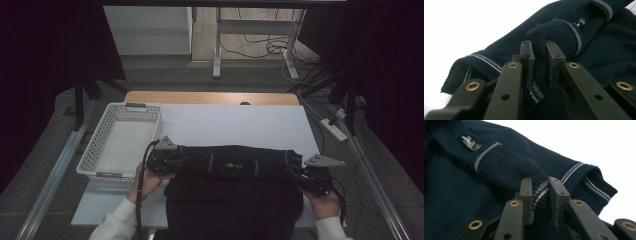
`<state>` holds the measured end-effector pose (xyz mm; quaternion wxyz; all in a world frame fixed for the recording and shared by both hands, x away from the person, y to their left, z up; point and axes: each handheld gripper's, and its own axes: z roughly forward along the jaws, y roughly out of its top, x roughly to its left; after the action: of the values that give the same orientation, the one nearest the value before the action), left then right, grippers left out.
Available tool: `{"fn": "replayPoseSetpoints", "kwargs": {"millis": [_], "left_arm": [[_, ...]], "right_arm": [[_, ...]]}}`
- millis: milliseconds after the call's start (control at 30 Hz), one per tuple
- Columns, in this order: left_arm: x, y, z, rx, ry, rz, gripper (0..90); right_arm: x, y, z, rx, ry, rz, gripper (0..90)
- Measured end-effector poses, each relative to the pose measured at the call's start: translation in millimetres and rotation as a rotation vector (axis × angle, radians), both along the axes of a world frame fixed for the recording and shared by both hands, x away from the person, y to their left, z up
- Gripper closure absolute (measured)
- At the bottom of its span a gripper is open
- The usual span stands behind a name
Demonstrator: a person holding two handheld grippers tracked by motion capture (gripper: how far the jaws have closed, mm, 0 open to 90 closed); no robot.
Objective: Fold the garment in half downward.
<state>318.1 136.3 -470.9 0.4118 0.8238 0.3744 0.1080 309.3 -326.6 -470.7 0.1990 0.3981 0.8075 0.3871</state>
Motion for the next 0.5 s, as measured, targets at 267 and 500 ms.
{"fn": "replayPoseSetpoints", "kwargs": {"millis": [267, 500], "left_arm": [[-13.3, 0.9, -1.0, -0.002, 0.005, -0.017, 76.3], [-33.2, 2.6, 0.2, 0.003, -0.001, -0.053, 75.5]], "right_arm": [[-11.1, -5.0, 5.6, 0.005, -0.015, 0.005, 74.3], [-31.4, -8.9, 13.1, 0.010, -0.031, 0.010, 74.2]]}}
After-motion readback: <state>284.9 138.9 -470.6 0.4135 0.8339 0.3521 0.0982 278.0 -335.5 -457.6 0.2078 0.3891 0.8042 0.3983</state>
